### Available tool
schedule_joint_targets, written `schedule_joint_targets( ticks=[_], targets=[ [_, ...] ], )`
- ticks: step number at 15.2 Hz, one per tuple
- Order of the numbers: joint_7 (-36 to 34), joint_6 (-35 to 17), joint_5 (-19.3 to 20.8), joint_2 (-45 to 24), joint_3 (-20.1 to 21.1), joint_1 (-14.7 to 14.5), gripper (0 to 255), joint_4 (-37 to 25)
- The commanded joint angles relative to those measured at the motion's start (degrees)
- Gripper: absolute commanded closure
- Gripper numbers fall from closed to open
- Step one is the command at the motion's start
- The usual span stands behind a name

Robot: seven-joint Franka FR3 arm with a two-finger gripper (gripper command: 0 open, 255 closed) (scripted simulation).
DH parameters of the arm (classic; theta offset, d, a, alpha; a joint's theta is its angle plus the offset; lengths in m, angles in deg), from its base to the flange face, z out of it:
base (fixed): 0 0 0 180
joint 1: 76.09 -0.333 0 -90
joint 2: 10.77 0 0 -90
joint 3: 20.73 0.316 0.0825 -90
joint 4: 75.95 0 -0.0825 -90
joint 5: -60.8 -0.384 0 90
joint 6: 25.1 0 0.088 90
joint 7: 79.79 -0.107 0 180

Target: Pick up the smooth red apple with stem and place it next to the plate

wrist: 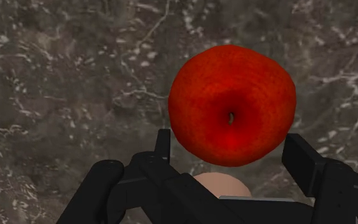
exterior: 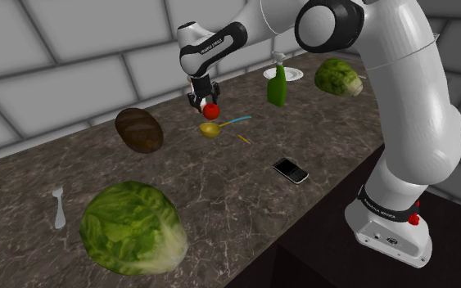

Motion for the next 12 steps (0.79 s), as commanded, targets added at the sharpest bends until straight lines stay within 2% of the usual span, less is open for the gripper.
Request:
schedule_joint_targets(
  ticks=[1, 5, 12],
  targets=[
    [0.0, 0.0, 0.0, 0.0, 0.0, 0.0, 255, 0.1],
    [0.0, 0.0, 0.0, 0.0, 0.0, 0.0, 255, 0.0],
    [0.7, 4.4, -0.4, 1.7, 0.2, 0.0, 255, -2.7]
  ],
)
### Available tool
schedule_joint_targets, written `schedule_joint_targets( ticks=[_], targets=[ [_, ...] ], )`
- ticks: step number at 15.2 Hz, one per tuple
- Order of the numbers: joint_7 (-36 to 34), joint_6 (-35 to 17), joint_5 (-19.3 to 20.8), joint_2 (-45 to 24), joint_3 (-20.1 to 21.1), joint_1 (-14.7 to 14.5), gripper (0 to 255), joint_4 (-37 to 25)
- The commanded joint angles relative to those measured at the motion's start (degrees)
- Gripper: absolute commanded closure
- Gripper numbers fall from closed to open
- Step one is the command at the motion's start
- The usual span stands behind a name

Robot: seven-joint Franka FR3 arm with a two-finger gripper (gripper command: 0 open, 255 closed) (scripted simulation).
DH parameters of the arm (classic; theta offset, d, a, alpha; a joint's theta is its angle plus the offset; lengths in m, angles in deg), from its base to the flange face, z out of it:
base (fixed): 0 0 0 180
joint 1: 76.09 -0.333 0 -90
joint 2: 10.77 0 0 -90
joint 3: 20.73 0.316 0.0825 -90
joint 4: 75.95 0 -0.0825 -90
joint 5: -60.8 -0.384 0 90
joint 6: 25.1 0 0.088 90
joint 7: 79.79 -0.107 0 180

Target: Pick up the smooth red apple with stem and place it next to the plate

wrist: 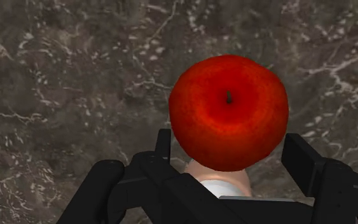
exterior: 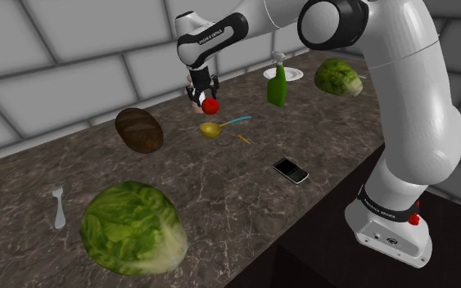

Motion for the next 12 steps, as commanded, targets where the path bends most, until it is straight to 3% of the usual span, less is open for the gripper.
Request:
schedule_joint_targets(
  ticks=[1, 12],
  targets=[
    [0.2, 1.3, -0.1, 0.5, 0.1, 0.0, 255, -0.9],
    [1.4, 9.0, -0.6, 1.8, 0.2, -0.2, 255, -7.3]
  ],
)
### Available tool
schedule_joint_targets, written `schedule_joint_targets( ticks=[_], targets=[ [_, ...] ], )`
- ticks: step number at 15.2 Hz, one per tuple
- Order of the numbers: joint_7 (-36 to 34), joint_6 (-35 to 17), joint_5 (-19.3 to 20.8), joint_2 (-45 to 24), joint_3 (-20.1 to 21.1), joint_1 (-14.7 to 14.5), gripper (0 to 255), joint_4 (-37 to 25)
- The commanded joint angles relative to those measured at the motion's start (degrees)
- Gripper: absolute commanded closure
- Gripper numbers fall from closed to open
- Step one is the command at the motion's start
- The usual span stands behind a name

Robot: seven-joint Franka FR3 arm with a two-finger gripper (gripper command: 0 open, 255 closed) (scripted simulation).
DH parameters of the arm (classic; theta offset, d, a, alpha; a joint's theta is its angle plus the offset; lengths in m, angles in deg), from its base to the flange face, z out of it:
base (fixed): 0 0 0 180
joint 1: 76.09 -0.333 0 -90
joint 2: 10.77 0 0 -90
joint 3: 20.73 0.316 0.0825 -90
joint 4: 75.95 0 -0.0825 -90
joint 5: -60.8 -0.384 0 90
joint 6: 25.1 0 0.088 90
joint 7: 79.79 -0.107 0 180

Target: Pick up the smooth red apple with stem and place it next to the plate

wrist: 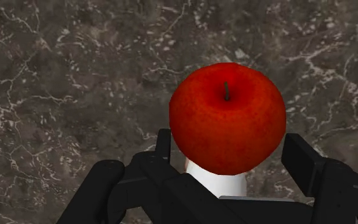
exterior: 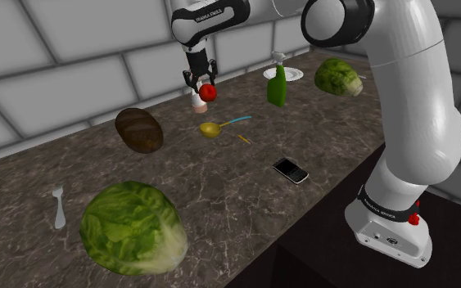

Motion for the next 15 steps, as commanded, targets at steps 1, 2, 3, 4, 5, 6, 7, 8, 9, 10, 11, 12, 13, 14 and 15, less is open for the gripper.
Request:
schedule_joint_targets(
  ticks=[1, 2, 3, 4, 5, 6, 7, 8, 9, 10, 11, 12, 13, 14, 15],
  targets=[
    [0.2, 1.4, -0.1, 0.1, 0.0, 0.0, 255, -1.3],
    [0.3, 2.2, -0.1, 0.1, 0.0, -0.1, 255, -2.1],
    [0.4, 3.0, -0.1, 0.1, 0.0, -0.1, 255, -2.9],
    [0.6, 3.7, -0.2, 0.1, 0.0, -0.1, 255, -3.7],
    [0.7, 4.5, -0.2, 0.0, 0.0, -0.2, 255, -4.5],
    [0.8, 5.3, -0.2, 0.0, 0.0, -0.2, 255, -5.4],
    [0.9, 6.1, -0.2, -0.1, 0.0, -0.3, 255, -6.3],
    [1.0, 7.0, -0.2, -0.2, 0.0, -0.3, 255, -7.3],
    [1.0, 7.0, -0.2, -0.2, 0.0, -0.3, 255, -7.3],
    [1.9, 6.0, -0.4, 1.2, -0.1, 0.7, 255, -5.0],
    [2.9, 5.1, -0.6, 2.5, -0.3, 1.6, 255, -2.9],
    [3.8, 4.2, -0.8, 3.7, -0.5, 2.6, 255, -1.0],
    [4.8, 3.4, -1.0, 4.9, -0.7, 3.5, 255, 0.8],
    [5.9, 2.7, -1.1, 5.9, -1.0, 4.4, 255, 2.4],
    [6.9, 2.0, -1.3, 6.9, -1.3, 5.3, 255, 3.9]
  ],
)
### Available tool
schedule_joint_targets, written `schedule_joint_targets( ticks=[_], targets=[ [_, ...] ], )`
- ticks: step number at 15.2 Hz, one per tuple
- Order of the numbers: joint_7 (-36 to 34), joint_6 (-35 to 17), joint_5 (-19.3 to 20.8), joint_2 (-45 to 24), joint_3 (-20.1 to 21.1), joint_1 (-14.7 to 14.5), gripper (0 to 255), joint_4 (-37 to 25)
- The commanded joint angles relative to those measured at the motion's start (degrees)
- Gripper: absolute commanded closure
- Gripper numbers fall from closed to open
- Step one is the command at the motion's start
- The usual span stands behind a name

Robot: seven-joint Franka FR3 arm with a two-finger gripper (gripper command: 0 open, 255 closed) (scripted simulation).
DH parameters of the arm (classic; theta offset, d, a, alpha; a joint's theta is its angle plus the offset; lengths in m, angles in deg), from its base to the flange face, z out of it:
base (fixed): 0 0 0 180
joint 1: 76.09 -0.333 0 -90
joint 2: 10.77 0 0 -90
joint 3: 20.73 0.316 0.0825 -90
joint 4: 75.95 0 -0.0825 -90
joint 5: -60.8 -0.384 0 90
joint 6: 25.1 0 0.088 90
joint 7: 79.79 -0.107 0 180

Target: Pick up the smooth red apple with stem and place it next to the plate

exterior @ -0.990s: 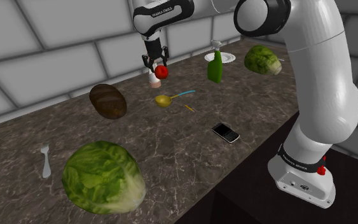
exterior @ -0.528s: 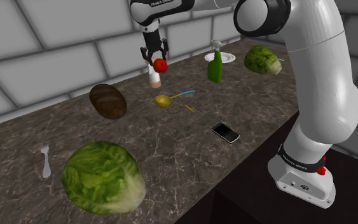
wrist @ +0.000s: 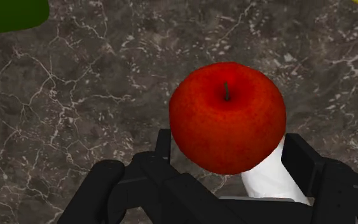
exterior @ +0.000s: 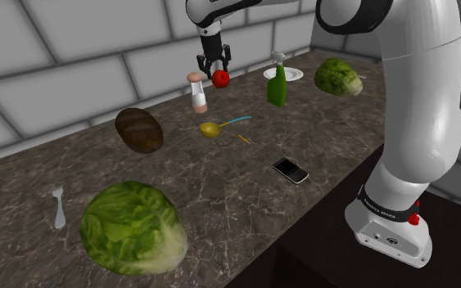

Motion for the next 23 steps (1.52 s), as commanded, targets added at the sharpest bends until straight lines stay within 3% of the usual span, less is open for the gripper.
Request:
schedule_joint_targets(
  ticks=[1, 12, 23],
  targets=[
    [2.2, -0.9, -0.4, 1.9, -0.5, 1.8, 255, 2.5],
    [14.9, -5.7, -2.3, 7.5, -4.2, 11.2, 255, 11.2],
    [28.5, -7.1, -4.6, 6.4, -8.4, 20.4, 255, 9.9]
  ],
)
